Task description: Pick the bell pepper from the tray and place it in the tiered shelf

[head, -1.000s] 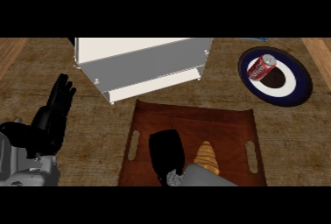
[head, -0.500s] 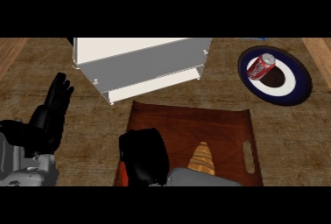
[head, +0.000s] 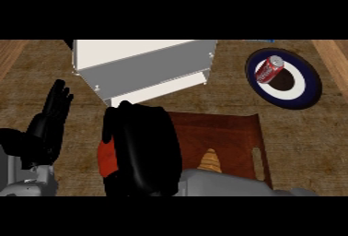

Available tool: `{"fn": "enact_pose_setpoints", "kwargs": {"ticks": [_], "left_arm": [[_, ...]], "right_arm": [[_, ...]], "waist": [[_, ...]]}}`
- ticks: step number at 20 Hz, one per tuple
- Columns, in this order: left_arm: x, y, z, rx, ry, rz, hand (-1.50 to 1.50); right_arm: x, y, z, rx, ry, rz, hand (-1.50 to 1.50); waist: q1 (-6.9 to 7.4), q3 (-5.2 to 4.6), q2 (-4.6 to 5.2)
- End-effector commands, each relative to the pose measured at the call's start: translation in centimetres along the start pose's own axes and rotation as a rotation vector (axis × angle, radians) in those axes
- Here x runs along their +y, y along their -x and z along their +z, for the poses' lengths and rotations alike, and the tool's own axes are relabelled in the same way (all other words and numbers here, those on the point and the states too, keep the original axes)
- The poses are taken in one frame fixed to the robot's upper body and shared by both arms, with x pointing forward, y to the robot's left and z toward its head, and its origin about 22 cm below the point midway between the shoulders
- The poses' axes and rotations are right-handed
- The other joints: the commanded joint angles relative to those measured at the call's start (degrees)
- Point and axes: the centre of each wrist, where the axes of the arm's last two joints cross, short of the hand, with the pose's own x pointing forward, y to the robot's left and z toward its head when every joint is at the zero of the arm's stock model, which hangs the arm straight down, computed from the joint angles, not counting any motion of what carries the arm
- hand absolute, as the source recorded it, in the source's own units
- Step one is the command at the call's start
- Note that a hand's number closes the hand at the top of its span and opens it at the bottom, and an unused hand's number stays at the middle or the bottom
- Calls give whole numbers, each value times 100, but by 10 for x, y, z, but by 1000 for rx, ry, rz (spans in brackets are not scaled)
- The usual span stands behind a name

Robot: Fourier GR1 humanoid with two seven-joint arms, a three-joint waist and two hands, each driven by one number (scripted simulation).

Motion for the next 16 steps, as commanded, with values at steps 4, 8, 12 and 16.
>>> {"fn": "enact_pose_setpoints", "kwargs": {"ticks": [4, 8, 12, 16], "left_arm": [[4, 7, -4, 6, 0, 8, 0], [-2, -17, -6, -11, 0, 7, 0], [-2, -8, -1, -2, 2, -3, 0], [6, -11, -7, -28, -8, -2, 0]], "right_arm": [[-36, -23, -13, 196, 129, 2, 150], [-47, -21, -42, 215, 202, -14, 150], [-42, 2, -52, 231, 216, -26, 150], [-51, 5, -84, 235, 262, -67, 150]], "waist": [[-63, -4, 34], [11, 3, 45], [-30, 5, 58], [39, 3, 72]]}}
